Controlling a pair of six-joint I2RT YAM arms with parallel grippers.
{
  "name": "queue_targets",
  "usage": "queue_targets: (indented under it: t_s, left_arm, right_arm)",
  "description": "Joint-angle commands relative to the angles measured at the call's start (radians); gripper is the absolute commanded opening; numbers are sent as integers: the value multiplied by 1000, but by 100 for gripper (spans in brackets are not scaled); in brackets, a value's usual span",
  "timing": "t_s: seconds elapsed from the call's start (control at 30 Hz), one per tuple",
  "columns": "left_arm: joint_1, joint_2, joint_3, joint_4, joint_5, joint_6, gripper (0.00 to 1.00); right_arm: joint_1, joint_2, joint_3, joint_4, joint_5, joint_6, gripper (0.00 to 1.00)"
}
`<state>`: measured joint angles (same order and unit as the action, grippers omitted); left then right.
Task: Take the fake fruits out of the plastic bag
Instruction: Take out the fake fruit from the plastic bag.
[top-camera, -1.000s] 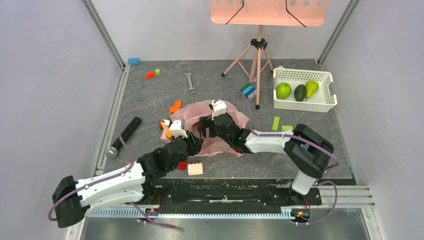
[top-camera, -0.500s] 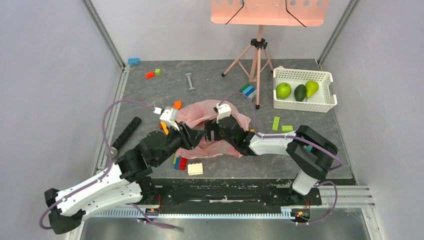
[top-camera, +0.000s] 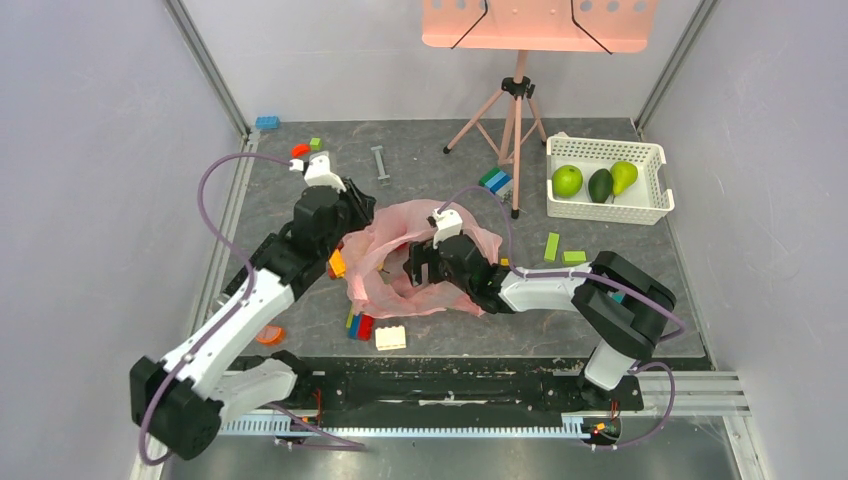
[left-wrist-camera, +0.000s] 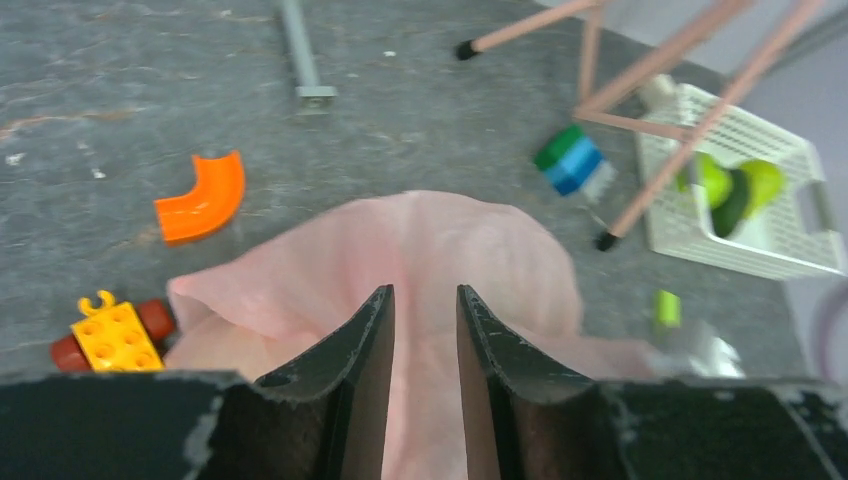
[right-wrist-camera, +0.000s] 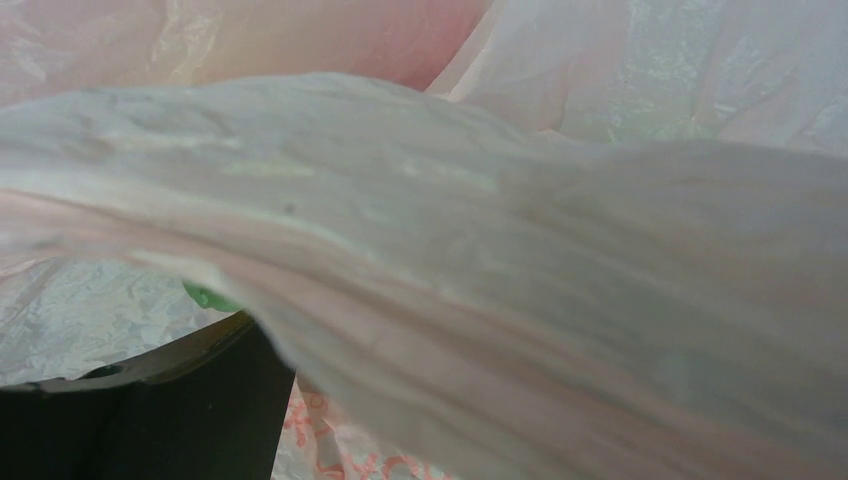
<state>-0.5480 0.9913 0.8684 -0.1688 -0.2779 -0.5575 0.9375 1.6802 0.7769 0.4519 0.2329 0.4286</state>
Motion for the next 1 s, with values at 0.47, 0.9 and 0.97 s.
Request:
queue_targets:
  t_s: [0.47, 0.9, 0.97]
  left_arm:
    - [253, 590, 156, 290, 222, 61, 31]
    - [253, 852, 320, 276, 273, 82, 31]
    - [252, 856, 303, 289, 297, 82, 31]
  right_arm:
    - [-3, 35, 58, 85, -16, 4, 86]
    - [-7, 144, 166, 67, -7, -5, 88]
    - [-16, 166, 182, 67, -13, 13, 88]
